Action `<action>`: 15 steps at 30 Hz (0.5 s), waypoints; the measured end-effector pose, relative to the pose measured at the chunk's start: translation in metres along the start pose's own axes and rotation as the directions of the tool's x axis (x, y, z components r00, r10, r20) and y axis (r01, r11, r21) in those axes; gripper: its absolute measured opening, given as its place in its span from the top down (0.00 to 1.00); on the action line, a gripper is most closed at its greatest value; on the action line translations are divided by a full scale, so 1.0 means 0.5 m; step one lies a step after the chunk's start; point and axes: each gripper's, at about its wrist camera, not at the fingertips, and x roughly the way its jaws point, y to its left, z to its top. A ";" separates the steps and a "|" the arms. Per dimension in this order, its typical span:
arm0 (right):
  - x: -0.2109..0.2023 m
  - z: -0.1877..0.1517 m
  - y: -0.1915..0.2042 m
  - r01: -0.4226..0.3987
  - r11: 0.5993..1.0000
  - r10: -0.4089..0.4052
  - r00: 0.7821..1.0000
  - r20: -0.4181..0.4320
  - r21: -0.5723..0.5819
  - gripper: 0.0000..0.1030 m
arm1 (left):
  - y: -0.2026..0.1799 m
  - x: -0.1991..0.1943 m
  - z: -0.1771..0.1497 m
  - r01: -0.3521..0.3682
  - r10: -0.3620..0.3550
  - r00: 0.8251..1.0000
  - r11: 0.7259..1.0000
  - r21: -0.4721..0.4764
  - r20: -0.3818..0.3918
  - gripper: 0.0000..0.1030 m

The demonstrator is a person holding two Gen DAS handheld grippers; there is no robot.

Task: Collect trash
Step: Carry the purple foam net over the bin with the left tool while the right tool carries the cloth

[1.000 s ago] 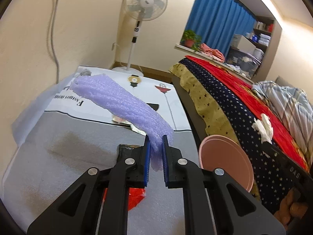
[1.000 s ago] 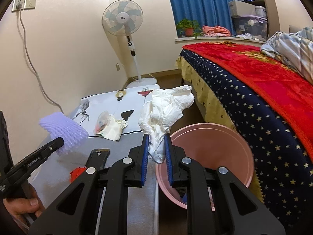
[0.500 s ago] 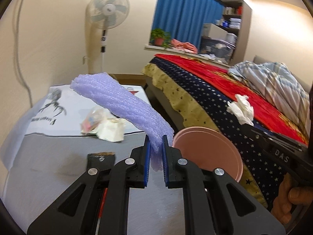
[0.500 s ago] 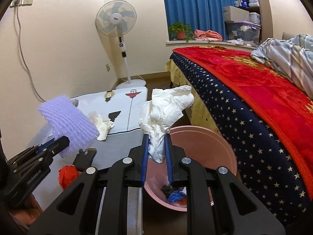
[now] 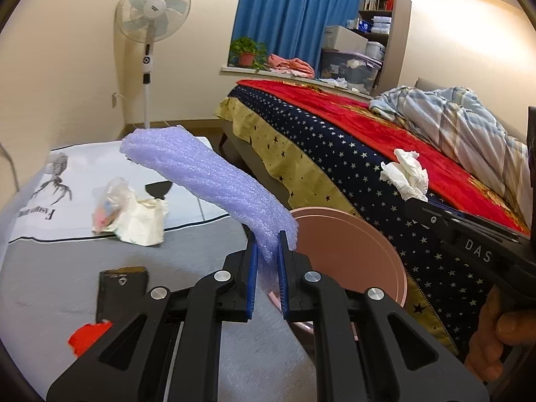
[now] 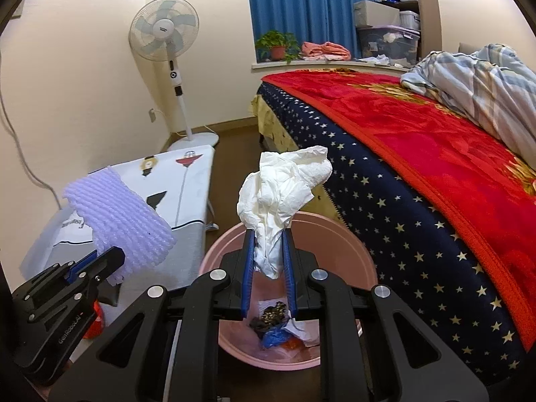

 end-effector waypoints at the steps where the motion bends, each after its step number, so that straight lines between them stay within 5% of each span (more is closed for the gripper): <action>1: 0.003 0.001 -0.003 0.008 1.000 -0.008 1.000 -0.003 -0.002 0.84 | -0.005 0.007 0.002 0.003 -0.003 1.000 1.000 0.007 -0.002 0.89; 15: 0.035 0.002 -0.070 0.125 0.991 -0.124 0.992 -0.024 0.045 0.83 | -0.103 0.109 -0.011 0.099 -0.085 0.992 0.981 0.166 -0.089 0.89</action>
